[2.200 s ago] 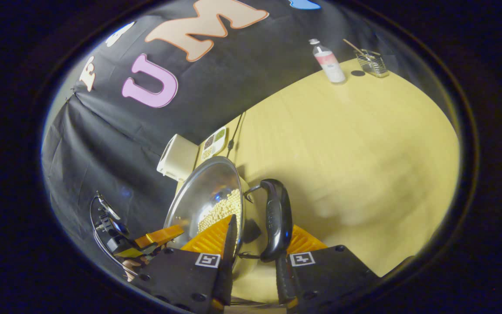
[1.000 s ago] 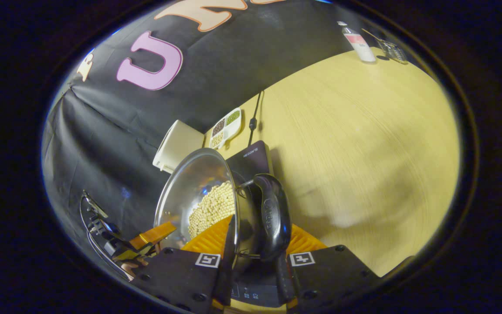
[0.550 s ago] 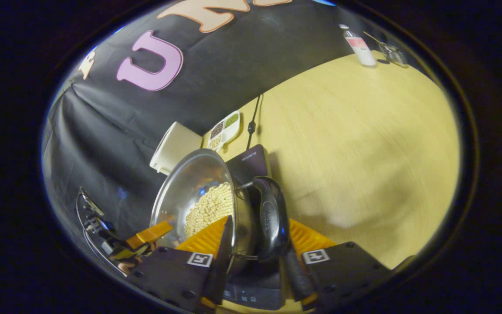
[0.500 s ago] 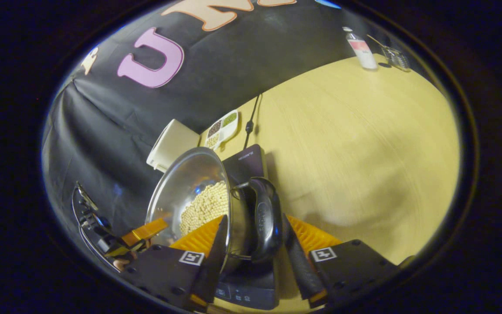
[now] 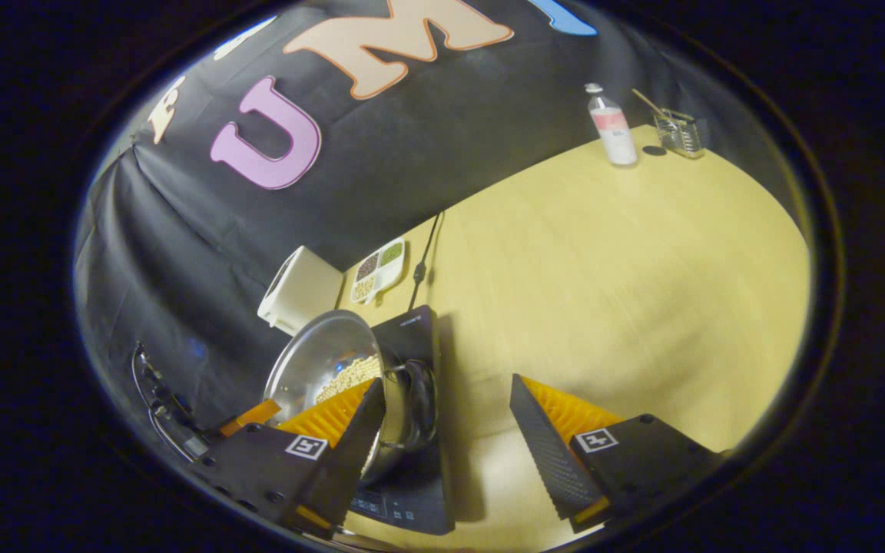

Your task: First push the handle of the pot to place it horizontally, then grasp the pot with both hands and set it on the induction cooktop.

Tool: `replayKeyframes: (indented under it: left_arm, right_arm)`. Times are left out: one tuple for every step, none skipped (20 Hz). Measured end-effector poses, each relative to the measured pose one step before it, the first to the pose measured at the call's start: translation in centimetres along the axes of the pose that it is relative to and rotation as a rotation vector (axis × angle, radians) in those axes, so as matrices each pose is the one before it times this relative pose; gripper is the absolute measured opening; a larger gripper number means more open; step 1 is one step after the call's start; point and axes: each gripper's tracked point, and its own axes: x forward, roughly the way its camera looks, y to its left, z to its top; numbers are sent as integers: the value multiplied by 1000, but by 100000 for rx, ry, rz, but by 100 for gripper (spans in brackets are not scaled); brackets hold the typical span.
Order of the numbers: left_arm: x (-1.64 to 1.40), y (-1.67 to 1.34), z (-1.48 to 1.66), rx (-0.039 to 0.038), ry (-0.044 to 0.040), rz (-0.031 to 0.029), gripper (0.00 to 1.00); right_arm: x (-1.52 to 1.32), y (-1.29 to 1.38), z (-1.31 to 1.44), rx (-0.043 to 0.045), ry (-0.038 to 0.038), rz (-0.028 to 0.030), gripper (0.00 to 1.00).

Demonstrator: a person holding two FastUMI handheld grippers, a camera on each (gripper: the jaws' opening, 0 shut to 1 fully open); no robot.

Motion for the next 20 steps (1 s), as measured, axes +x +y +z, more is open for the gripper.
replayKeyframes:
  left_arm:
    - [-623,47,409,-70,-1411,1176,98]
    - [-719,101,181,575,-1025,1629,97]
    - [-819,33,393,684,-1705,1690,97]
    - [-937,-272,490,465,-1587,1453,97]
    - [-999,-395,370,437,-1597,1516,97]
    - [-969,-645,344,672,-1324,1336,97]
    - [-1134,-908,379,801,-1440,1057,97]
    - [-1057,-1241,409,692,-1770,496,98]
    - [-1106,-1606,673,486,-2154,-1,98]
    - [-1191,-1785,522,157,-1987,-59,97]
    - [-1255,-2097,680,-346,-1853,-1196,97]
    - [-1178,-2262,481,-1362,-2201,-1615,97]
    - [-1009,-2340,637,-1961,-2318,-2196,97]
    - [-1288,-2251,642,-1988,-2248,-2073,97]
    - [-1146,-2076,529,-1171,-1528,-1190,97]
    - [-914,-1592,508,-203,-1941,-265,96]
    - [-842,-1407,600,494,-1685,207,96]
    - [-892,-1438,785,1424,-2727,-288,97]
    - [-557,-1014,698,1275,-2469,505,97]
    - [-509,-820,472,1691,-2198,563,97]
  right_arm:
    - [-926,-513,568,-775,-1903,-866,100]
    - [-1069,-433,498,-803,-1975,-654,92]
    - [-1090,-484,563,-990,-1906,-692,100]
    - [-1188,-627,554,-1827,-2041,-1148,92]
    - [-1166,-590,747,-2612,-2353,-1088,92]
    - [-1161,-502,884,-3462,-2833,-949,92]
    - [-1077,-550,1012,-4405,-2850,-877,92]
    - [-1334,-445,975,-5195,-2800,-238,91]
    - [-1161,-616,1284,-5478,-2627,-499,92]
    - [-1135,-519,1238,-5132,-2714,26,92]
    - [-1109,-345,1349,-4629,-2535,592,100]
    - [-1203,-61,1319,-3535,-3111,1662,92]
    - [-959,-164,1339,-2334,-3079,1853,92]
    - [-1065,-115,1176,-1385,-2438,2359,92]
    - [-963,-195,964,-1006,-2261,2384,100]
    - [-689,-228,694,-966,-1673,1828,100]
    - [-597,-446,512,-974,-1304,1556,92]
    - [-621,-409,441,-701,-1376,1275,92]
    - [-566,-476,488,-496,-1529,1253,92]
    - [-693,-532,389,-181,-1431,1024,100]
